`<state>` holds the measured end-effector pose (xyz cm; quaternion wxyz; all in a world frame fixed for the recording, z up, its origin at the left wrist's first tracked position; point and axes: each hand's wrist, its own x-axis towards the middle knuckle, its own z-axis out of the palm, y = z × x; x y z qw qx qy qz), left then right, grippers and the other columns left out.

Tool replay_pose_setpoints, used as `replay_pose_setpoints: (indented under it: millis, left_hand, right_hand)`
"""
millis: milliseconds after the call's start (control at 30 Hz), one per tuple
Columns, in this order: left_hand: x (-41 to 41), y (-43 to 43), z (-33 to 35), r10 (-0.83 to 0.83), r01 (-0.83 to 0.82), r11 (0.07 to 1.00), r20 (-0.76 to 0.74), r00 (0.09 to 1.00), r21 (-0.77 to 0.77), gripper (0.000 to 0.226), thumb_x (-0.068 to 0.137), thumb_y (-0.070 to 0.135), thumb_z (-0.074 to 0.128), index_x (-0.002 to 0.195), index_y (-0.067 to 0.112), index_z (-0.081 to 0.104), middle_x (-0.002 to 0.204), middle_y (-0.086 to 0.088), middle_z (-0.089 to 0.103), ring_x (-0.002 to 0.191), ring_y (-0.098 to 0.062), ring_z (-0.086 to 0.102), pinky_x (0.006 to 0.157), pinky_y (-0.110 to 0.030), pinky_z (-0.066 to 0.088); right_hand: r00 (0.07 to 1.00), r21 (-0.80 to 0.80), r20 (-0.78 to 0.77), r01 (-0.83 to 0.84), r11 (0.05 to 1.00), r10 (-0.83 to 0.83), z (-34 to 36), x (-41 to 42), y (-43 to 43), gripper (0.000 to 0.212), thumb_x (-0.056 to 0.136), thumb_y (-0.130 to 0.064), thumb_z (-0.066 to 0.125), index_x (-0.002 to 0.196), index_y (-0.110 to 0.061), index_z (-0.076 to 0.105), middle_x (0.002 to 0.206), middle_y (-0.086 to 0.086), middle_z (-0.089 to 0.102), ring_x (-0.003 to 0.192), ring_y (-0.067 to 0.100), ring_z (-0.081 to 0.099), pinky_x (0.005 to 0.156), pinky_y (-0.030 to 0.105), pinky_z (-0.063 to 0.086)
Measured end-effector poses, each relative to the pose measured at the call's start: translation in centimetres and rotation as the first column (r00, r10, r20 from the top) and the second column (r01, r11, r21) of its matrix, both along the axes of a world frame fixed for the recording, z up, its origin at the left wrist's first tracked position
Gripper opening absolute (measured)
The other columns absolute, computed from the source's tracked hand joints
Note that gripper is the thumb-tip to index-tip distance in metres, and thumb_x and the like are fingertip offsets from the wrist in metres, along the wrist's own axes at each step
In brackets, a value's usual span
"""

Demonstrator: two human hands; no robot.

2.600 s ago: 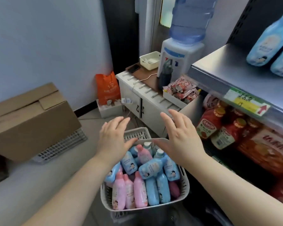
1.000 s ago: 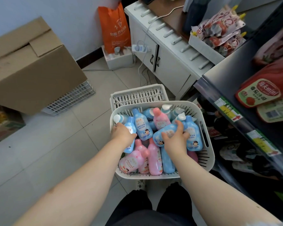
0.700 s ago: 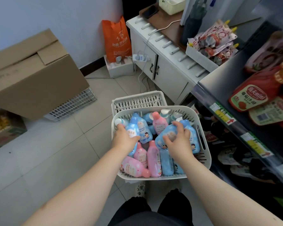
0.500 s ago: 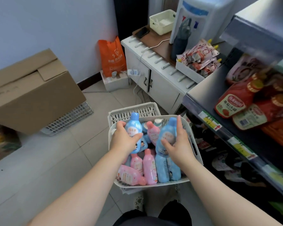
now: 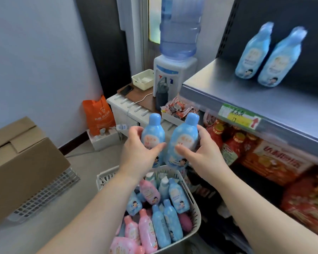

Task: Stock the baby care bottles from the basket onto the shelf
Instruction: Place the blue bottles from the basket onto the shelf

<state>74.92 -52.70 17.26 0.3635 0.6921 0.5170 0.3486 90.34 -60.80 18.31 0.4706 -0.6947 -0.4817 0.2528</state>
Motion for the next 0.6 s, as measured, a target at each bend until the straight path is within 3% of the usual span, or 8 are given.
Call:
replay_pose_setpoints:
  millis: [133, 300, 467, 600]
  left_hand:
    - [3.2, 0.8, 4.6, -0.068, 0.062, 0.992, 0.053, 0.996, 0.108, 0.061, 0.071, 0.035, 0.081, 0.113, 0.023, 0.039, 0.103, 0.010, 0.052, 0.076, 0.006, 0.052, 0.057, -0.008, 0.039]
    - [7.7, 1.8, 9.4, -0.141, 0.119, 0.973, 0.101, 0.985, 0.197, 0.064, 0.070, 0.036, 0.081, 0.117, 0.018, 0.041, 0.104, 0.008, 0.052, 0.090, -0.009, 0.056, 0.063, -0.010, 0.040]
    - [12.8, 3.1, 12.1, -0.199, 0.166, 0.955, 0.117, 0.973, 0.246, 0.066, 0.068, 0.038, 0.082, 0.115, 0.018, 0.041, 0.107, 0.001, 0.060, 0.096, -0.016, 0.062, 0.083, -0.036, 0.053]
    - [17.2, 4.0, 13.3, -0.259, 0.220, 0.946, 0.144, 0.955, 0.239, 0.069, 0.071, 0.036, 0.081, 0.122, 0.015, 0.040, 0.114, -0.001, 0.060, 0.100, -0.016, 0.061, 0.087, -0.035, 0.052]
  right_hand:
    - [0.999, 0.109, 0.000, 0.036, 0.993, -0.037, 5.0, 2.8, -0.3, 0.057, 0.079, -0.021, 0.076, 0.127, -0.031, 0.046, 0.104, -0.015, 0.064, 0.091, -0.006, 0.063, 0.078, 0.016, 0.053]
    - [0.996, 0.185, 0.028, 0.076, 0.980, -0.082, 9.9, 7.0, -0.5, 0.057, 0.080, -0.022, 0.075, 0.127, -0.035, 0.045, 0.107, -0.015, 0.065, 0.095, -0.004, 0.064, 0.080, 0.021, 0.054]
    - [0.984, 0.222, 0.072, 0.146, 0.964, -0.165, 12.8, 11.2, -0.4, 0.054, 0.082, -0.021, 0.074, 0.122, -0.040, 0.042, 0.102, -0.018, 0.064, 0.087, -0.008, 0.064, 0.067, 0.010, 0.052]
    - [0.965, 0.228, 0.102, 0.215, 0.950, -0.243, 13.7, 14.8, -0.1, 0.061, 0.081, -0.023, 0.074, 0.132, -0.030, 0.042, 0.103, -0.015, 0.063, 0.089, -0.004, 0.063, 0.068, 0.014, 0.050]
